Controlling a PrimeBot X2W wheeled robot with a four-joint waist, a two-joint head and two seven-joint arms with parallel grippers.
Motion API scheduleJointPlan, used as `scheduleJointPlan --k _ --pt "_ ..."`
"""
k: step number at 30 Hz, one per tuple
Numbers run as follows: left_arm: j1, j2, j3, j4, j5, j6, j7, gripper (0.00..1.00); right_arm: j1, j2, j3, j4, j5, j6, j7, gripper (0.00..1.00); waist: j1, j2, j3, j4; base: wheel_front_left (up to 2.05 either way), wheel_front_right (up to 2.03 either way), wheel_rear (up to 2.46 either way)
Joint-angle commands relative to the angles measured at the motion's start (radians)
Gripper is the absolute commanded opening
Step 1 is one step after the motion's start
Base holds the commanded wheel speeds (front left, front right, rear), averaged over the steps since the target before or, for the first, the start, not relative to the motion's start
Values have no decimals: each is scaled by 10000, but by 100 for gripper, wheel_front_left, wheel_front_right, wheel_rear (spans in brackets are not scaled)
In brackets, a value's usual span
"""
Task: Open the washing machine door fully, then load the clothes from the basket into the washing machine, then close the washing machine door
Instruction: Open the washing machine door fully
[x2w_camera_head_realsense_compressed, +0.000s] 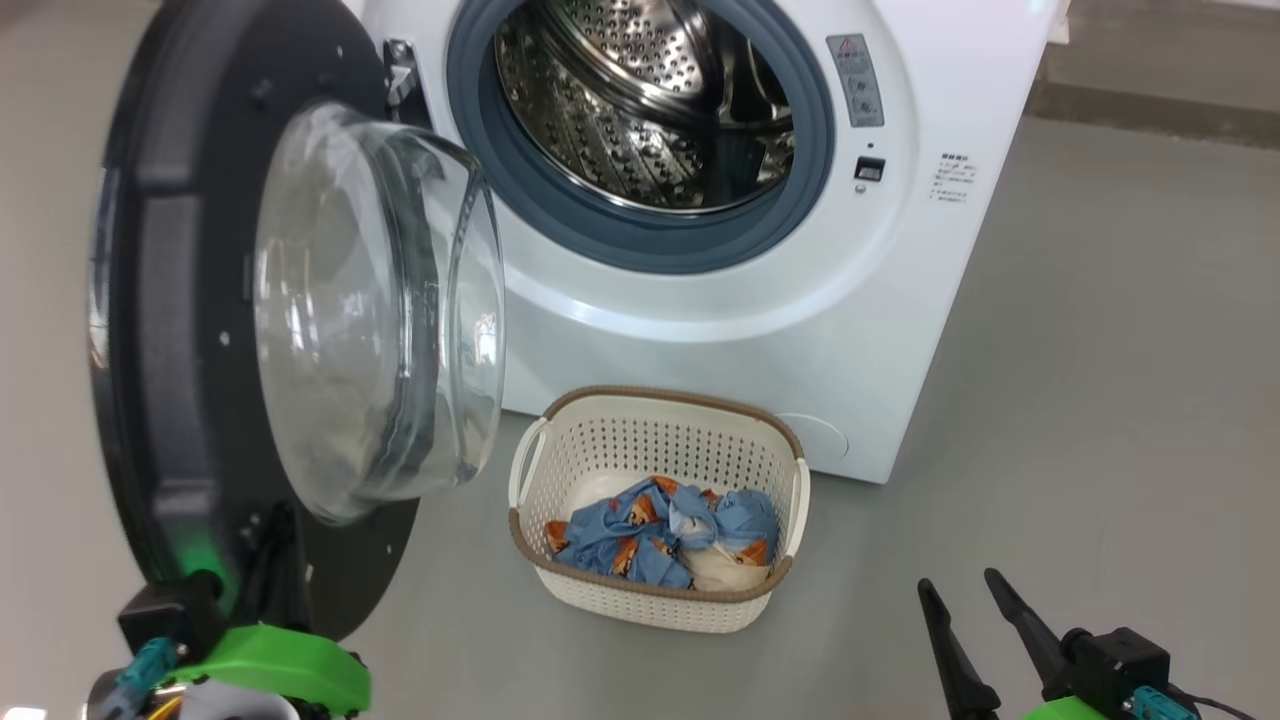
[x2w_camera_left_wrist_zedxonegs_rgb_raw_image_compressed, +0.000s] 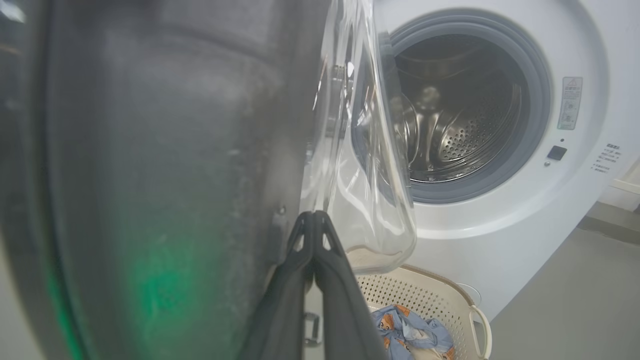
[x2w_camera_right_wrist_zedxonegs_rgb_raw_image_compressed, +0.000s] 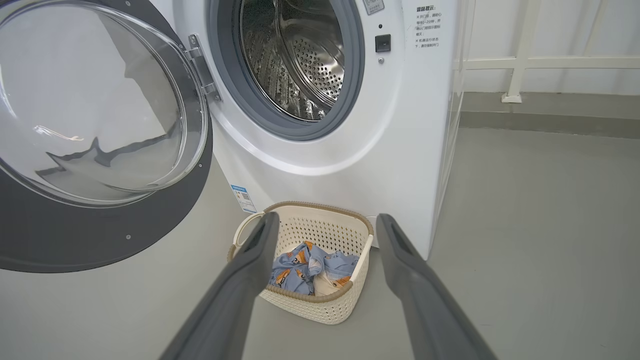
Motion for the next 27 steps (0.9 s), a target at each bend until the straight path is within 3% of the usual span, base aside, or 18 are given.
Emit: scheduleJointPlan --k 1,12,27 --pt "-288 394 609 -334 -97 103 -66 0 -198 -196 267 -274 -59 17 -117 100 0 -1 200 52 0 0 0" --pt "-612 388 1596 -243 -275 121 -66 0 -407 -655 351 -674 -98 17 153 100 0 -1 1018 217 0 0 0" --pt "-1351 663 3735 -96 -297 -88 -66 0 -674 -1338 318 -1462 -190 17 690 100 0 -1 2219 207 0 0 0"
